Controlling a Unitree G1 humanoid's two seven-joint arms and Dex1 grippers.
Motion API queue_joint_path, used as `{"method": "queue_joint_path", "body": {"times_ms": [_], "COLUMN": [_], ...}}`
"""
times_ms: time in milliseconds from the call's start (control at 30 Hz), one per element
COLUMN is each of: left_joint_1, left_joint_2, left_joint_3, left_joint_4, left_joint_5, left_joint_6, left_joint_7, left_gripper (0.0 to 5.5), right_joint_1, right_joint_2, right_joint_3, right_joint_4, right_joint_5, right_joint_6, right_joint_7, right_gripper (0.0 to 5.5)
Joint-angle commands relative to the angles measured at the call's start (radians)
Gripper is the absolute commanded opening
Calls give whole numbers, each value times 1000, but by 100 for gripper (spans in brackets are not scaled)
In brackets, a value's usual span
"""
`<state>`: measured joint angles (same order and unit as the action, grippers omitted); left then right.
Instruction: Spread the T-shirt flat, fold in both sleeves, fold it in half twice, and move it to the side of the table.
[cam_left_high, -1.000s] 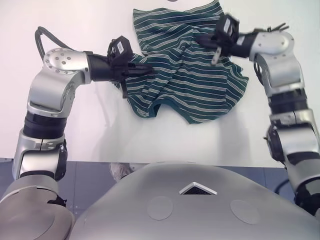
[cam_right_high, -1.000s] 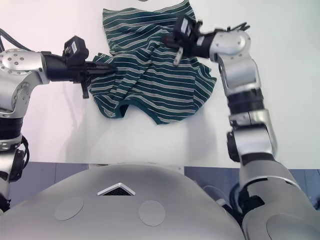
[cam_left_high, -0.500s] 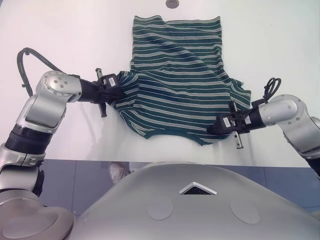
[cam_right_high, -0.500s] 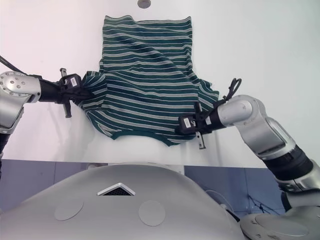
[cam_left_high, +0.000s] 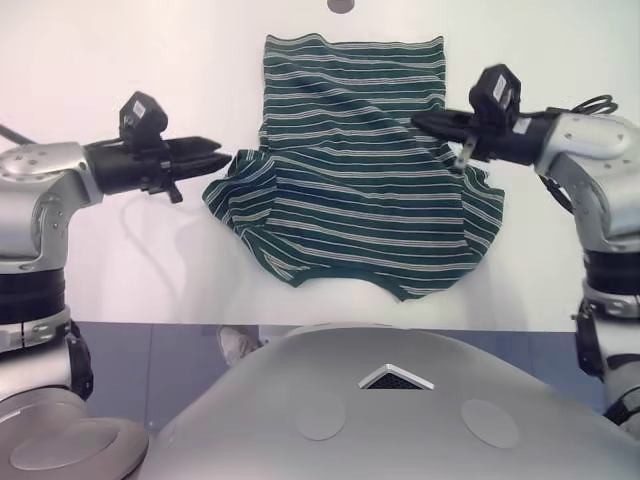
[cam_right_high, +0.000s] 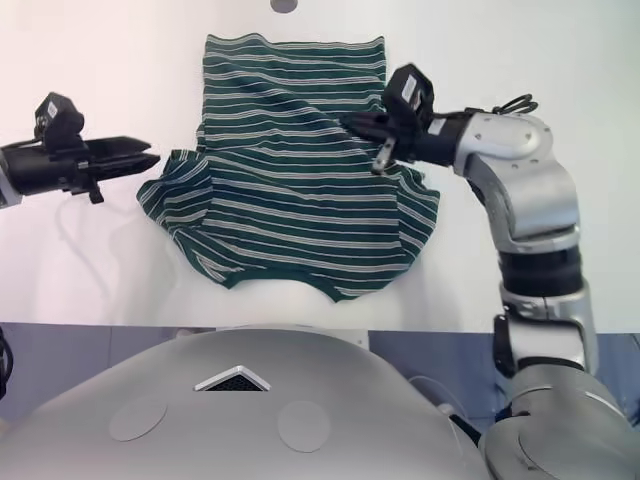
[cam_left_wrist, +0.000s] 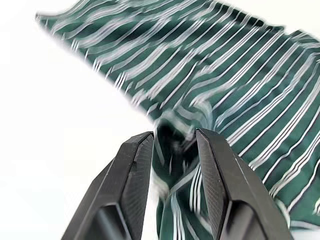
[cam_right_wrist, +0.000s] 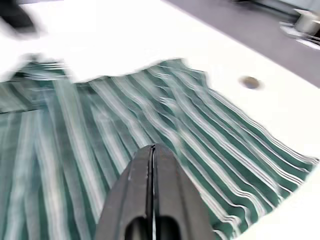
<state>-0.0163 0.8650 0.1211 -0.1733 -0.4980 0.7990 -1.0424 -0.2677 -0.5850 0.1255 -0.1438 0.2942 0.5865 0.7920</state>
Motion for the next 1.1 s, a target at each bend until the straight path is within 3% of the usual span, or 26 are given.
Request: {"method": "queue_joint_path", "body": {"times_ms": [33,333,467,633,767,967,1100], "left_joint_1": [66,132,137,95,41,-82,-115], "left_joint_2": [20,37,33,12,-3,-108,-179], "left_joint_3": [-3,-119,-111,-14,41,-183,-417], "left_joint_4": [16,166,146,112,5,-214,-175], "left_joint_5": [8,126,74,-38,-170,-159,43], "left_joint_6": [13,-110,-125,-62,24,65,6], "left_joint_7": [6,-10,-63,-80,-85,6,132], "left_gripper": [154,154,87,8,2,2,2], "right_joint_1": [-98,-96,-79,-60,-60,-77,-75], "right_joint_2": [86,100,98,90,88,101,106], "right_joint_3": [32,53,73,91,97,116,126], "right_joint_4": [166,224,237,240,242,260,257], "right_joint_5": [-83,-140,-173,-201,-210,-232,-235], "right_joint_6": [-55,-108,-127,-145,-150,-158,-158], "right_joint_7": [-98,-96,-91,-79,-68,-54,-52], "right_gripper": [0,0,0,0,0,0,0]}}
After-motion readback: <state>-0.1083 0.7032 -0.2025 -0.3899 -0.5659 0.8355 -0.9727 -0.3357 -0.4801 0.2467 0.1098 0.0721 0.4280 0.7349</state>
